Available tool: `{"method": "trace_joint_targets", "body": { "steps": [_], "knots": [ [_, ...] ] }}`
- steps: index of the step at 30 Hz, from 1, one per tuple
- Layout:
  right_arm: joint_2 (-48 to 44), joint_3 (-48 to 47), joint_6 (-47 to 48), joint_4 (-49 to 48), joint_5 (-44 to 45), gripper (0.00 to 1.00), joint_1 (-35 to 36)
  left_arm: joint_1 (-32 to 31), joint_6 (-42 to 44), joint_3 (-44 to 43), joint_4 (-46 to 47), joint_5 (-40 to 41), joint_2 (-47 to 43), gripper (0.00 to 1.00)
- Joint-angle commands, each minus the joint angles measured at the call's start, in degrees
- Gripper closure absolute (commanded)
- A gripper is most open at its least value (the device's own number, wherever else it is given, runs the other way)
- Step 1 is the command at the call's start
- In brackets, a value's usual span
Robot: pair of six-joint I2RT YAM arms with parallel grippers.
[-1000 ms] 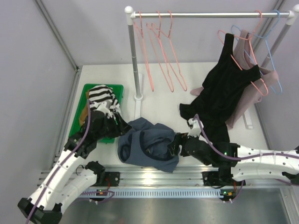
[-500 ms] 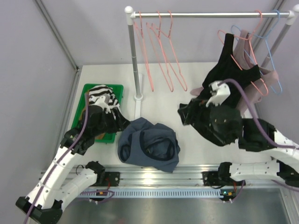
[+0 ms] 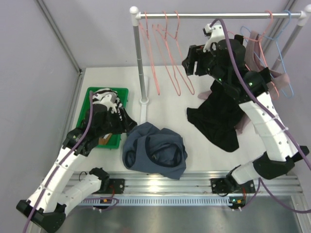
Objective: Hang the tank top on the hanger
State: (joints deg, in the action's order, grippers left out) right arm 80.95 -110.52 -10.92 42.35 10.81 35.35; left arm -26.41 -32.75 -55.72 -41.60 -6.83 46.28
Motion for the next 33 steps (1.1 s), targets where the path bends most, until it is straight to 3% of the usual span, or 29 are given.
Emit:
{"method": "trace_joint_targets", "body": {
  "steps": [1, 15, 33],
  "knots": [
    [3.68, -6.28, 4.67, -1.74, -5.45, 0.33, -1.60, -0.22, 1.38, -2.90, 0.47, -0.99, 0.12, 0.37],
    [14.23, -12.17, 7.14, -1.13, -4.83, 0.44, -1.87, -0.22, 1.20, -1.84, 0.47, -1.17, -0.31, 0.37],
    [14.94, -12.17, 7.66, -0.07, -3.43, 0.62, -1.78, -0.22, 1.20, -0.53, 1.00, -0.99, -0.40, 0.37]
  ]
}}
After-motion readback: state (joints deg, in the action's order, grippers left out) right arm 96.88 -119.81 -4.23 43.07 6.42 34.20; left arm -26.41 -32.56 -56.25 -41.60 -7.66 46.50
